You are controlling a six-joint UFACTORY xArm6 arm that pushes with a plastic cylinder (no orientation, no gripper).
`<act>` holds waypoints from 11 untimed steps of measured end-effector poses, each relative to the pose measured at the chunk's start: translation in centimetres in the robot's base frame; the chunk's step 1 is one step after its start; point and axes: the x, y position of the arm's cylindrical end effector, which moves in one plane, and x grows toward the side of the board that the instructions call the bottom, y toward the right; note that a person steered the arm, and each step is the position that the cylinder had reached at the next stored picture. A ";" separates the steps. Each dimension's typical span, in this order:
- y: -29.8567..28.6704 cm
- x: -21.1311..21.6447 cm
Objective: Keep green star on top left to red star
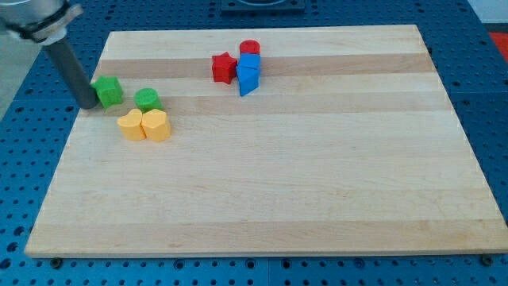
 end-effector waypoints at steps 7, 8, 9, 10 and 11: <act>5.2 -0.8; 9.9 -4.0; 13.4 -7.6; 11.3 -7.7; 8.5 -9.3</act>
